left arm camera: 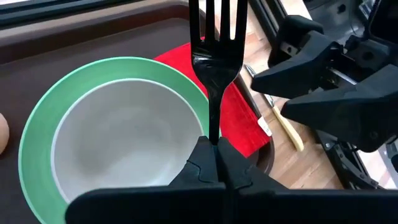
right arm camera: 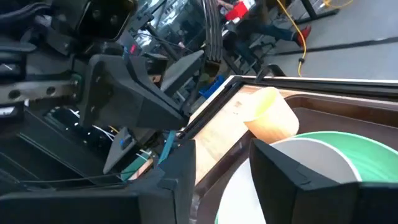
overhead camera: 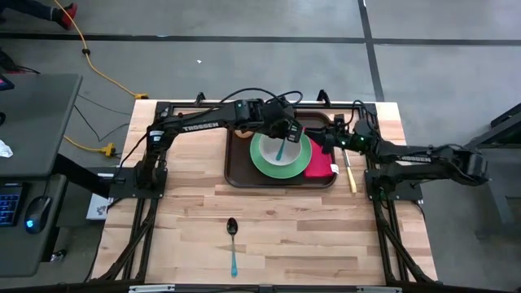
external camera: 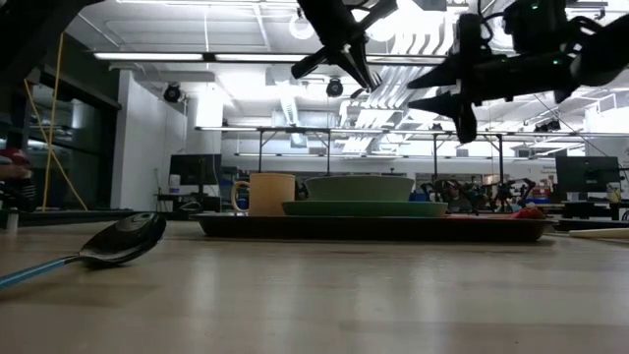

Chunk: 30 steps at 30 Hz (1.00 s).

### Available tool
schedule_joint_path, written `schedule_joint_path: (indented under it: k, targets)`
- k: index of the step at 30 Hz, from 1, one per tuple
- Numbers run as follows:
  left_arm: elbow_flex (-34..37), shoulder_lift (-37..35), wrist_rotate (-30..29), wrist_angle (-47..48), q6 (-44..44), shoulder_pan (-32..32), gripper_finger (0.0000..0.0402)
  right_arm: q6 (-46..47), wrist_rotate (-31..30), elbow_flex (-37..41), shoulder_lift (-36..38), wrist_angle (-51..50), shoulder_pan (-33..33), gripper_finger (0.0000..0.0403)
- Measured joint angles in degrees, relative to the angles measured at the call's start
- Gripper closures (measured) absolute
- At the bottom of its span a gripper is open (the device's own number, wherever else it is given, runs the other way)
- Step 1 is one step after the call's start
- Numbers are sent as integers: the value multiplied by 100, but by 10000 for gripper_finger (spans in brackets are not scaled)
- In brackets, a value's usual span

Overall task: Set up tray
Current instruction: Put the blue fork on top of the red table napkin on the brown tray

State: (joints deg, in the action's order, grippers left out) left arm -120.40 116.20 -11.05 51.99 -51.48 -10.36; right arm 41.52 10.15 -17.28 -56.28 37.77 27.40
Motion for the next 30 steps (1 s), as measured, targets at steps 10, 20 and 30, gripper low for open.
schedule_joint_path:
  k: [10,20,30]
  targets:
    - [4,55,-8,2,0,-8,390,-192,485,-1024,-1067,-68,106,234]
    - [4,55,-143,105,20,-12,390,-146,879,-1433,-1544,-197,199,199]
    - [4,55,-166,48,65,-14,390,3,870,-1537,-1729,-190,184,206]
